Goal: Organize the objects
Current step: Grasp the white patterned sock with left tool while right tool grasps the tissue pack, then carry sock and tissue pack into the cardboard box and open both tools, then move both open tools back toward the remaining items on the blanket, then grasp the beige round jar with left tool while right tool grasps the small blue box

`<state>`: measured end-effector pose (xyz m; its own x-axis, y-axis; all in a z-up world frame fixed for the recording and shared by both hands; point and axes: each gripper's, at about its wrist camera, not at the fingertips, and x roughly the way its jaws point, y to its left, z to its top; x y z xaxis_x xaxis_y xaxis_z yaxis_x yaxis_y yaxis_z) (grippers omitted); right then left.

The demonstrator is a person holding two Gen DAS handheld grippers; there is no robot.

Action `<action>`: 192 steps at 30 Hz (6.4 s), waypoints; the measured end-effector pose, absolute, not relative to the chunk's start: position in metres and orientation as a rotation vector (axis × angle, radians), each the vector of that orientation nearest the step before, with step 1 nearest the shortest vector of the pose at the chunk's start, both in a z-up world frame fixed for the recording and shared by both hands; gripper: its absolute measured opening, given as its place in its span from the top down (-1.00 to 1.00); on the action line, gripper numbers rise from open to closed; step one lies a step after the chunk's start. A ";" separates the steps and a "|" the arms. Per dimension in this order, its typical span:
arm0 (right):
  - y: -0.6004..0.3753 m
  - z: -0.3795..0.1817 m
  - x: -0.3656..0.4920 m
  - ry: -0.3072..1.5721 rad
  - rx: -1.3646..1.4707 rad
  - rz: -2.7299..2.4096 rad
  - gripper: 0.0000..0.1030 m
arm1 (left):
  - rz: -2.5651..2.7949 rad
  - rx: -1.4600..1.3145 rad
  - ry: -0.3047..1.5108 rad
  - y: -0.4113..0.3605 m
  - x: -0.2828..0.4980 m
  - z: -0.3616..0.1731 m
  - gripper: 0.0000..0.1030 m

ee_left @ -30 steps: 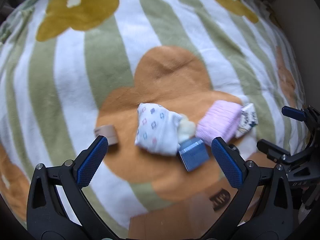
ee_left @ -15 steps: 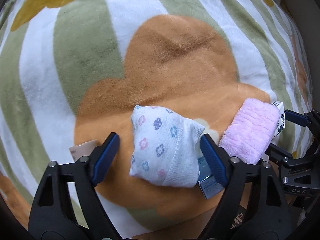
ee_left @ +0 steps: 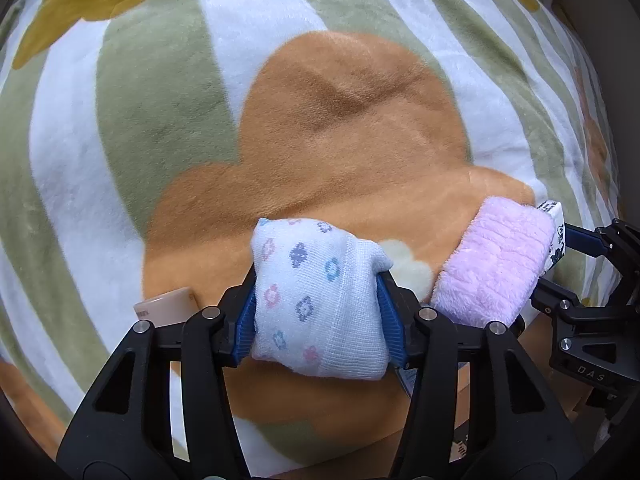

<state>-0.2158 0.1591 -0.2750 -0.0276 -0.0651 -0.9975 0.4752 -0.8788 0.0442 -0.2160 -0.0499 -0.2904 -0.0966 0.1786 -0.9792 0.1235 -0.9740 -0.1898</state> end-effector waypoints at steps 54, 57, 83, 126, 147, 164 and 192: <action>0.142 -0.130 -0.053 0.464 1.434 -1.926 -0.12 | 2.716 -1.881 -0.709 0.000 0.044 -0.130 0.10; 0.143 -0.141 -0.045 0.467 1.454 -1.905 -0.12 | 2.705 -1.904 -0.730 0.005 0.054 -0.143 0.10; 0.150 -0.194 -0.031 0.517 1.507 -1.834 -0.12 | 2.646 -2.023 -0.573 0.024 0.048 -0.189 0.10; 0.186 -0.201 -0.038 0.503 1.541 -1.852 -0.99 | 2.688 -2.019 -0.636 0.025 0.040 -0.176 -0.99; 0.154 -0.129 -0.085 0.401 1.482 -2.044 -0.99 | 2.803 -1.842 -0.516 -0.062 -0.008 -0.105 -0.99; 0.091 -0.200 -0.158 0.186 1.750 -2.044 -0.99 | 2.674 -1.874 -0.469 -0.132 -0.103 -0.174 -0.99; 0.046 -0.275 -0.183 0.158 1.959 -2.007 -0.29 | 2.461 -1.969 -0.540 -0.148 -0.168 -0.285 -0.32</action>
<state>-0.1829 0.0459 -0.2752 0.0012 -0.1568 -0.9876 0.3097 -0.9390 0.1494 -0.1681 -0.1477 -0.2851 -0.2407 0.1642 -0.9566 0.2512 -0.9415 -0.2248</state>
